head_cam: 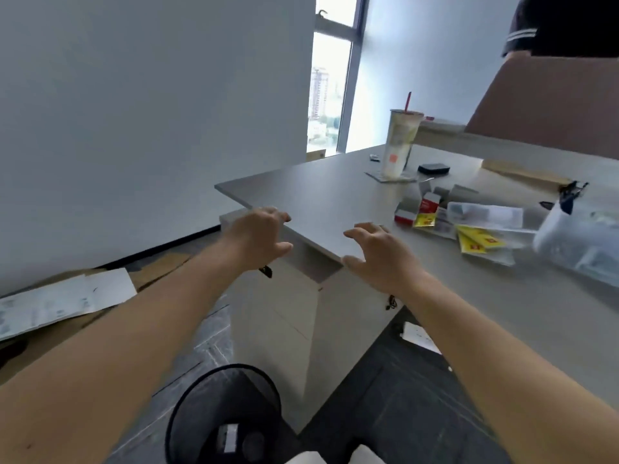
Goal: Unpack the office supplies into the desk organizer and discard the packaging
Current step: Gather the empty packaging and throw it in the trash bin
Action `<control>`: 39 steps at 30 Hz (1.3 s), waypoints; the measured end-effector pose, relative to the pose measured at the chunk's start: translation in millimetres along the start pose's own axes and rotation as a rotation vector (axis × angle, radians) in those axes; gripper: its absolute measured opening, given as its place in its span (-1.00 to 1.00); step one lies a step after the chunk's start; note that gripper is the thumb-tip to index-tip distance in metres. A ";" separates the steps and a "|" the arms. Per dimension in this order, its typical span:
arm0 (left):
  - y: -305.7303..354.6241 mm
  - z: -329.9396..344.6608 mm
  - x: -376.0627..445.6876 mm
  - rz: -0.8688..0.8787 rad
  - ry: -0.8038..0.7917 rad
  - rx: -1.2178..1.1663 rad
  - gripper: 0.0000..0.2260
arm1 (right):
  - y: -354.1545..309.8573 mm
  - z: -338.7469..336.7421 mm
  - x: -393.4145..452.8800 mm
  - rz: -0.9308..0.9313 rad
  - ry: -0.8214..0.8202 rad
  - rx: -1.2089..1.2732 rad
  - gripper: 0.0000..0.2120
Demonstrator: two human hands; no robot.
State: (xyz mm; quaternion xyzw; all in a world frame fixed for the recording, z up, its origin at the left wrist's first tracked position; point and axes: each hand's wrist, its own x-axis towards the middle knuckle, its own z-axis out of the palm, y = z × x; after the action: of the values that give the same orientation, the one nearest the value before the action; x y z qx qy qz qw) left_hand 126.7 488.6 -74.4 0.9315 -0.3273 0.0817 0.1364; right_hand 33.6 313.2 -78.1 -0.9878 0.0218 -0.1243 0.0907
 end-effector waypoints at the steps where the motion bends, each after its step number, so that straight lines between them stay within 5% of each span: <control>1: 12.8 3.0 10.1 0.025 -0.005 -0.007 -0.53 | 15.0 -5.9 -3.9 0.034 0.019 -0.012 -0.54; 17: 205.5 93.5 172.4 0.437 -0.070 -0.187 -0.53 | 244.2 -49.9 -45.2 0.494 0.206 0.020 -0.57; 34: 224.6 109.1 183.1 0.454 0.299 -0.240 -0.81 | 265.4 -35.7 -40.5 0.329 0.333 0.114 -0.77; 39: 215.8 91.7 168.6 0.424 0.382 -0.255 -0.81 | 246.7 -36.9 -42.7 0.310 0.231 0.145 -0.67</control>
State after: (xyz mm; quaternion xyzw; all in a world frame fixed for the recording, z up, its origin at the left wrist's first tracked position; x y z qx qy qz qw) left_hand 126.3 199.8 -77.4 0.7856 -0.4901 0.2403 0.2913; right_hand -22.0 67.1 -98.8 -0.9427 0.1747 -0.2228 0.1764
